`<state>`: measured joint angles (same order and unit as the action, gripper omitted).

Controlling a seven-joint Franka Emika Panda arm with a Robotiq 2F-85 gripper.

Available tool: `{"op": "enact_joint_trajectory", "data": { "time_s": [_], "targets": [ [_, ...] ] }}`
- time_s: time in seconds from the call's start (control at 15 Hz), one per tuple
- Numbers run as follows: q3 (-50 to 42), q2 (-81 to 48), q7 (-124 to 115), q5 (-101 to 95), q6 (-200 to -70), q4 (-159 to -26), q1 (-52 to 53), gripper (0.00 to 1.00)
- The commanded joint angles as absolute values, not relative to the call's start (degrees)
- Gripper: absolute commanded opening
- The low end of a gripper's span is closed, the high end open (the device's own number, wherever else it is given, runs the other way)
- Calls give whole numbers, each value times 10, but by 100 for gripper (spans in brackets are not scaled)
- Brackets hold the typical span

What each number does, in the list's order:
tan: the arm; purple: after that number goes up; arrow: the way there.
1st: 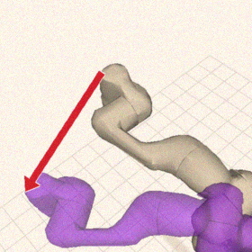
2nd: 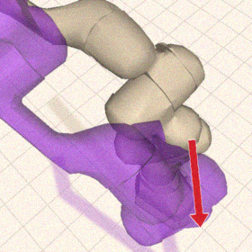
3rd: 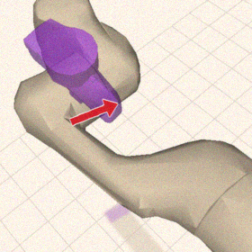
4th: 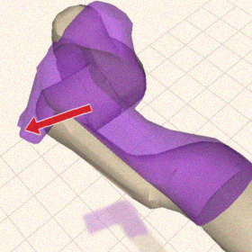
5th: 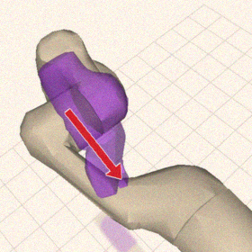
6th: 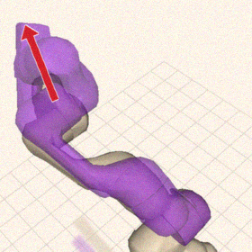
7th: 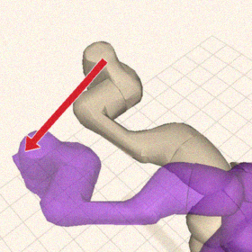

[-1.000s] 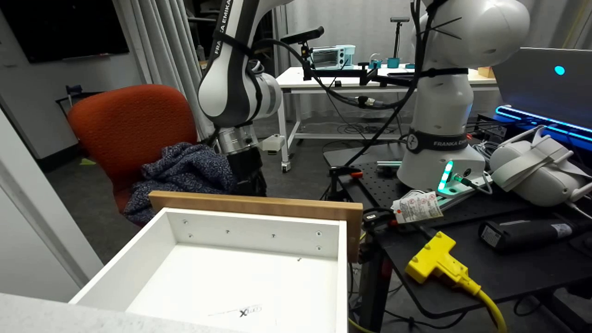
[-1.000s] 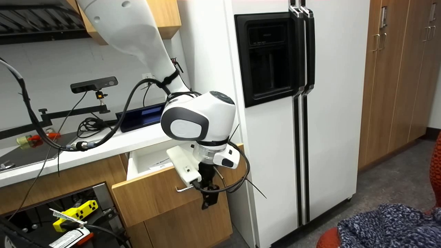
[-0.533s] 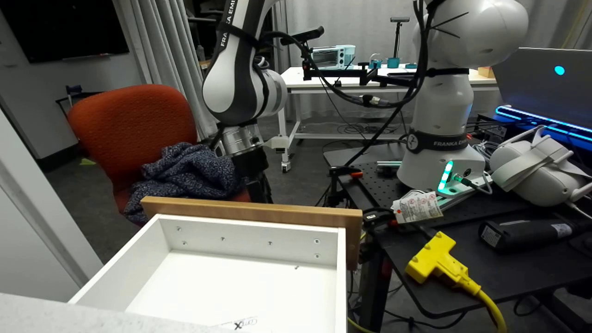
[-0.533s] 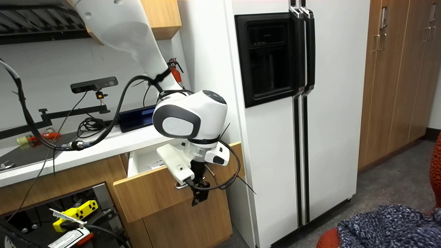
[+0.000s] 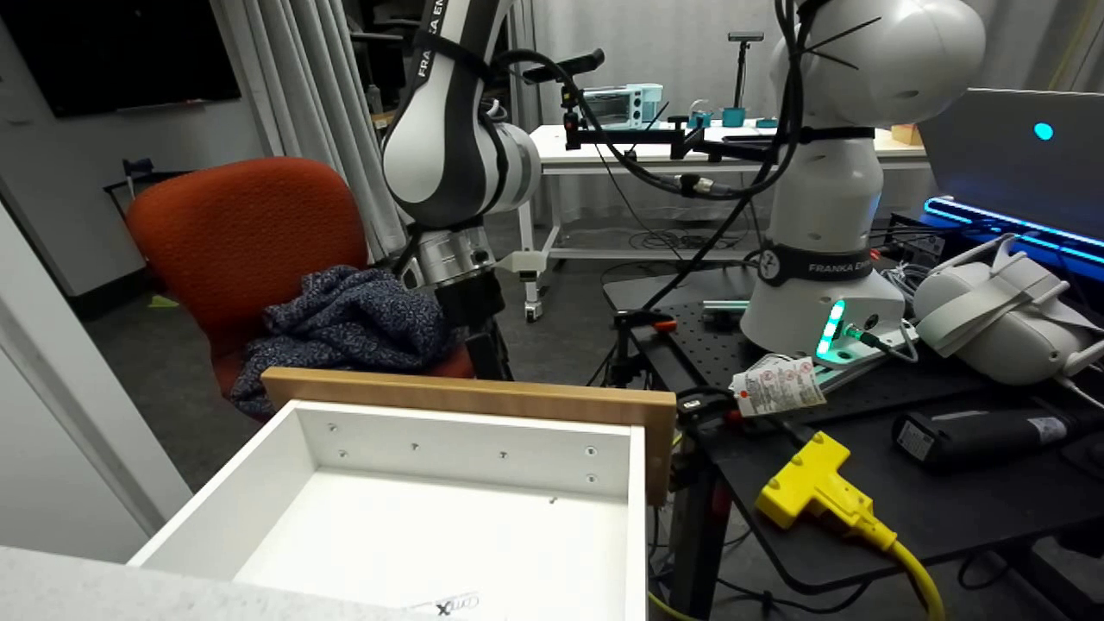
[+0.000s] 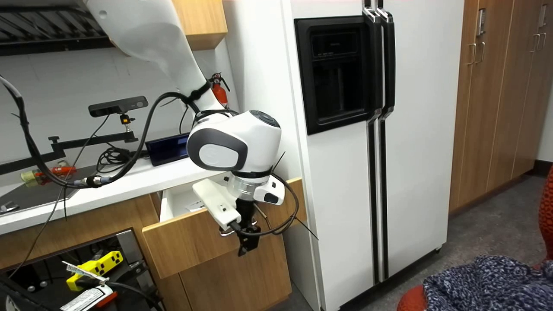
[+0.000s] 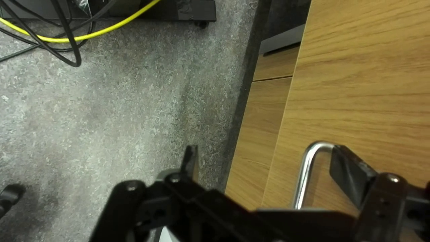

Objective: Open the drawer on the far right

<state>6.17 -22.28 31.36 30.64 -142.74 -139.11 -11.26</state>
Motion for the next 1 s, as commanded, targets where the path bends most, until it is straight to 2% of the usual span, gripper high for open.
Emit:
{"op": "enact_joint_trajectory", "data": {
  "time_s": [0.0,0.93],
  "targets": [
    [73,-199,336,310,-1428,-1410,-125,100],
    [80,-195,392,257,-1591,-1427,-123,100]
  ]
}}
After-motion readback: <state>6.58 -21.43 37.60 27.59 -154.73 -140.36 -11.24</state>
